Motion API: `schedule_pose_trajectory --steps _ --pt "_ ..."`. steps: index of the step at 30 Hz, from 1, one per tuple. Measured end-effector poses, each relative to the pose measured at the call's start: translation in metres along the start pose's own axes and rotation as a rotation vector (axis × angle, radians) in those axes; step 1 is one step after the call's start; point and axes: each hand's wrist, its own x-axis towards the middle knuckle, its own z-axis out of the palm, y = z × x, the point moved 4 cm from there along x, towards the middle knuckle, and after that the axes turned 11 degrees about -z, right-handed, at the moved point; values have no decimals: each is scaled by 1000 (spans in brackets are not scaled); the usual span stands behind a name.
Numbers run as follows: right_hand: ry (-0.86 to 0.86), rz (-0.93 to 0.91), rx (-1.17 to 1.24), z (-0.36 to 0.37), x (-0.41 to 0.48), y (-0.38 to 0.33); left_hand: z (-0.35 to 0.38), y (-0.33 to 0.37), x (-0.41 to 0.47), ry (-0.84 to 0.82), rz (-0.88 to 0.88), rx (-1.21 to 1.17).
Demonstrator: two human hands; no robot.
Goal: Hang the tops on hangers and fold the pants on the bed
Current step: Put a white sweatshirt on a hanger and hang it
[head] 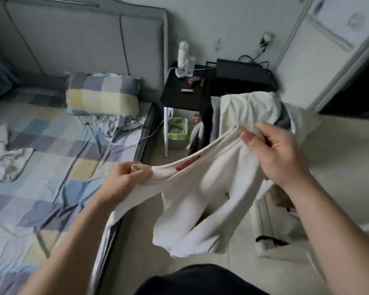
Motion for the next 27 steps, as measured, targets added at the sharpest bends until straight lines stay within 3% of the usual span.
schedule_pose_trajectory --steps 7,12,19,22,27 --pt "157 68 -114 -129 1 48 131 58 83 -249 26 228" --pt "352 109 -287 -214 19 72 229 126 149 -214 219 365" --pt "759 103 -623 -354 63 82 355 319 183 -476 640 121" --pt "880 119 -769 -407 90 69 398 408 183 -608 751 114" --pt "1021 95 -974 -482 137 42 471 557 199 -685 907 102"
